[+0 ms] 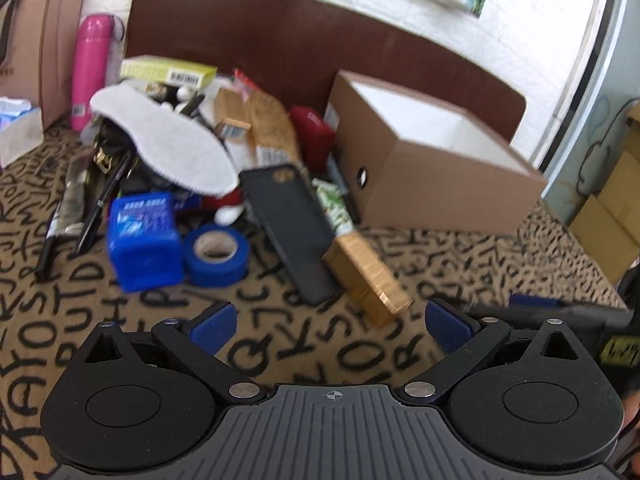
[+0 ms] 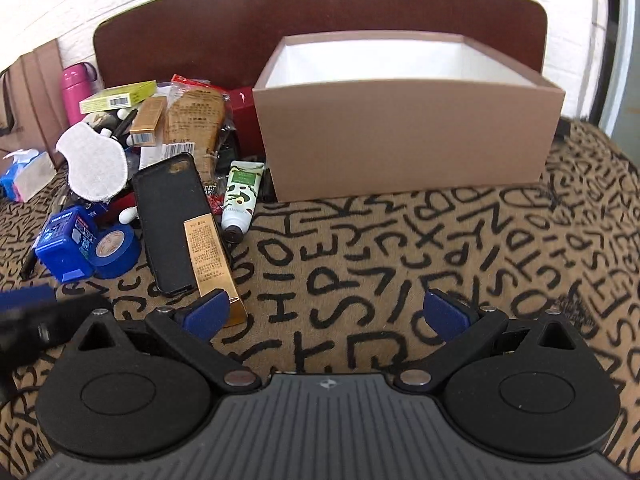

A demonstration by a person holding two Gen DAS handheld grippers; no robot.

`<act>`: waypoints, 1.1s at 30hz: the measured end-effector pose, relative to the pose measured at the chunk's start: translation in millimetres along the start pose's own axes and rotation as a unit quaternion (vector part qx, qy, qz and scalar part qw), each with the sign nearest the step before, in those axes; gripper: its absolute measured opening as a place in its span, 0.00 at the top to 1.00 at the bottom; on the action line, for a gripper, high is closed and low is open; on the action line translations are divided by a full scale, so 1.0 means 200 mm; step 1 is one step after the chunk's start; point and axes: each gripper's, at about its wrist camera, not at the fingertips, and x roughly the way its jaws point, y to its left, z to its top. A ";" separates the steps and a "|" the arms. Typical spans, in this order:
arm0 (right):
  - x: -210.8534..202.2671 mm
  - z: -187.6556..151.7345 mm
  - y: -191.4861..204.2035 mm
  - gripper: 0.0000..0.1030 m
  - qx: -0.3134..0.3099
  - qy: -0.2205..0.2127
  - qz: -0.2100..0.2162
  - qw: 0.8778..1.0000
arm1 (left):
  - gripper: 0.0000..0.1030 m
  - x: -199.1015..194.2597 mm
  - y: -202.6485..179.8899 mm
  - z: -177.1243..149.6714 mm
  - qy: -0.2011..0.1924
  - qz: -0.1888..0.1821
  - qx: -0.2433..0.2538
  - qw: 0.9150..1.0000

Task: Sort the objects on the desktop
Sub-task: 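Move both tools back toward the black phone case and gold box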

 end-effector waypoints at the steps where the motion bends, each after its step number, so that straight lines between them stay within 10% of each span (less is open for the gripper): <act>1: 0.00 0.00 0.00 0.01 0.003 0.001 -0.003 1.000 | 0.00 0.00 0.01 -0.01 0.003 0.002 0.002 1.000; 22: 0.09 0.02 0.07 0.01 0.013 0.039 0.022 0.999 | 0.00 0.04 0.20 0.01 0.017 0.026 -0.054 0.998; 33: 0.14 0.02 0.14 0.01 -0.028 0.018 0.107 0.994 | 0.00 0.10 0.24 0.09 0.011 0.025 -0.056 0.998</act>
